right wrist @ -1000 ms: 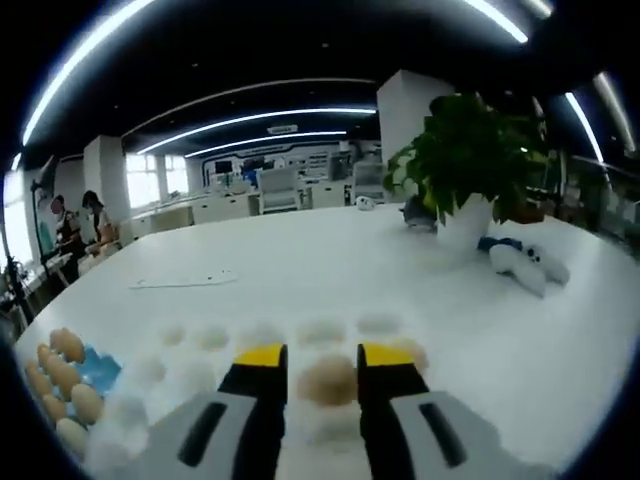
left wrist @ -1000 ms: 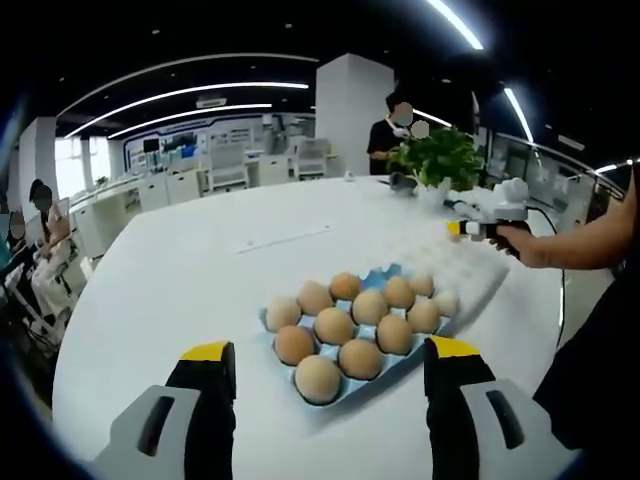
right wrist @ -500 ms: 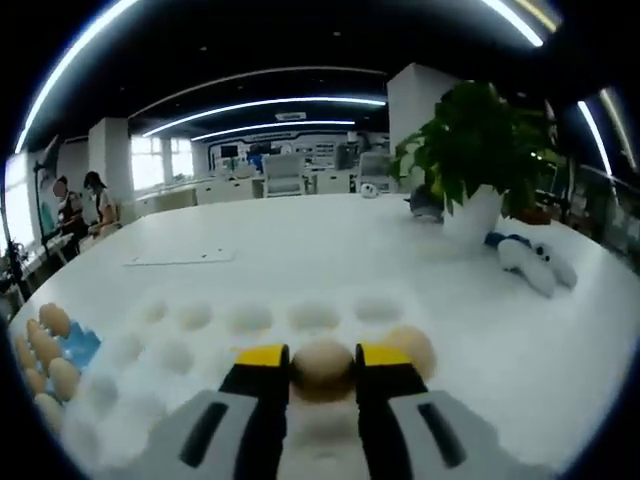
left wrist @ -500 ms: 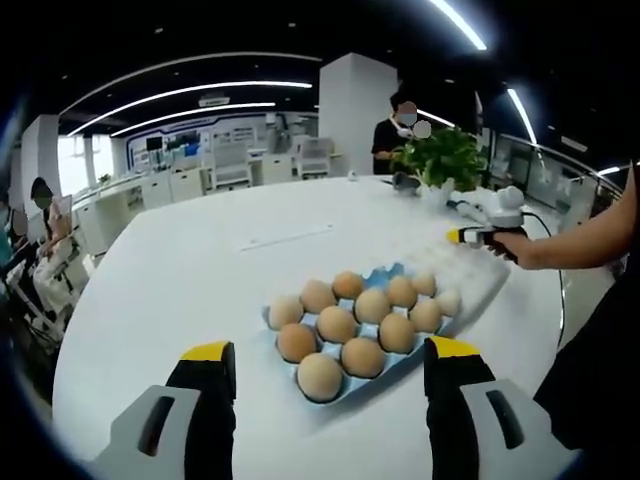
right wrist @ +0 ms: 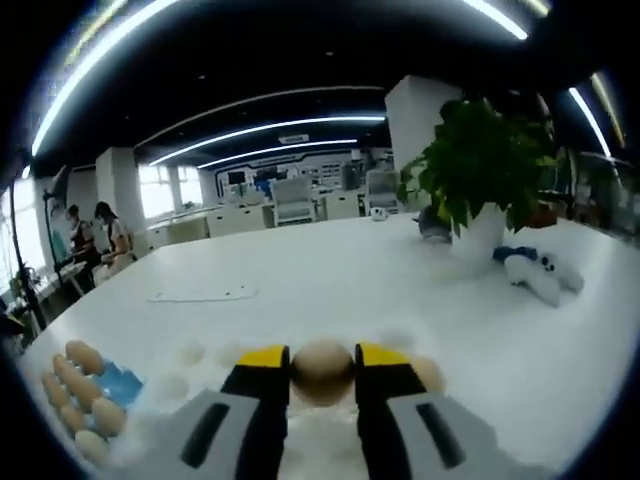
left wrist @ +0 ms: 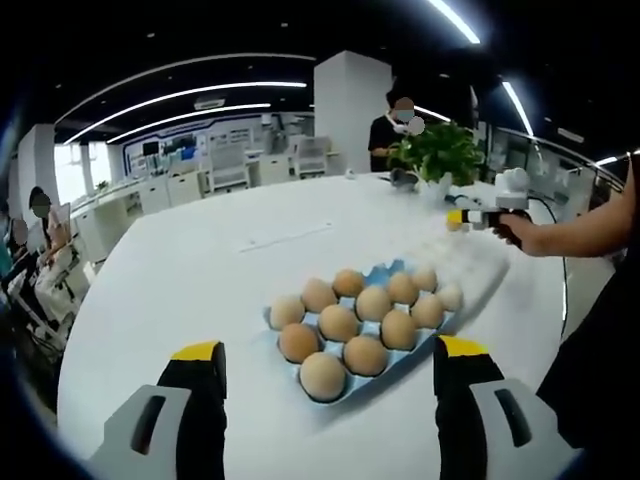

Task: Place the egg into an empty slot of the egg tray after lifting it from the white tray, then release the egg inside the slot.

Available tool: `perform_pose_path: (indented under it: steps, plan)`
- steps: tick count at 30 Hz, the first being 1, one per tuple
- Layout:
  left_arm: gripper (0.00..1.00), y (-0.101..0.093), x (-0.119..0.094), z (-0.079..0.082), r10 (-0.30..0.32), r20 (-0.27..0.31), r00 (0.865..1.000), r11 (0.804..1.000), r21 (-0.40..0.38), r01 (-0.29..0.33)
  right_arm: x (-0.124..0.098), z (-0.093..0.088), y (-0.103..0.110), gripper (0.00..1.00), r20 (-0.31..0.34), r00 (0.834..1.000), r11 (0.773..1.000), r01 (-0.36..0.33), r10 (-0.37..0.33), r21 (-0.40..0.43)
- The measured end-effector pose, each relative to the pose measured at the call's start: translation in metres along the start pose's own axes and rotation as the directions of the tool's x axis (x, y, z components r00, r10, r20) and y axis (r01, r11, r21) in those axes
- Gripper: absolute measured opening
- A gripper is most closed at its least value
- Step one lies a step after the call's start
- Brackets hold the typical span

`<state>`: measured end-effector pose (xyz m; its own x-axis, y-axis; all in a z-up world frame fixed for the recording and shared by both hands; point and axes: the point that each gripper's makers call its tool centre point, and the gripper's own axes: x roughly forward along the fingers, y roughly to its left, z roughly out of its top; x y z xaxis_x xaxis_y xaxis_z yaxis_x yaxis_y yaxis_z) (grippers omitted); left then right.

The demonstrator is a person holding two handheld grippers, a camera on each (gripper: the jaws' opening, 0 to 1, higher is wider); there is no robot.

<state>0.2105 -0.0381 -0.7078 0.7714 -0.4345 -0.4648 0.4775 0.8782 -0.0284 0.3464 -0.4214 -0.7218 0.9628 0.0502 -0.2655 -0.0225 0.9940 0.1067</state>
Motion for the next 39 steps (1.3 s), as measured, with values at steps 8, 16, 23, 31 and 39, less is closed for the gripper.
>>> perform_pose_path:
  steps: [8, 16, 23, 31, 39]
  plan:
    - [1.00, 0.000, 0.000, 0.005, -0.007, 0.029, 1.000, 0.999, -0.041, 0.009, -0.006, 0.007, 0.063, 0.25, 0.004, 0.986, 0.986, -0.166, 0.166, -0.016]
    - [1.00, -0.002, 0.002, 0.005, -0.013, 0.029, 0.999, 0.999, -0.045, 0.015, -0.007, 0.004, 0.125, 0.25, -0.014, 0.946, 0.942, -0.324, 0.324, -0.085]
    - [1.00, -0.001, 0.001, 0.004, -0.005, 0.028, 1.000, 0.999, -0.050, 0.007, -0.001, -0.008, 0.166, 0.25, -0.047, 0.911, 0.908, -0.411, 0.409, -0.079]
    - [0.98, 0.002, 0.000, 0.003, 0.000, 0.027, 1.000, 0.999, -0.048, 0.001, 0.005, -0.023, 0.205, 0.25, -0.084, 0.875, 0.870, -0.484, 0.477, -0.096]
    - [0.98, 0.004, -0.002, 0.002, 0.007, 0.026, 1.000, 0.999, -0.046, -0.006, 0.011, -0.039, 0.232, 0.25, -0.133, 0.845, 0.840, -0.532, 0.519, -0.104]
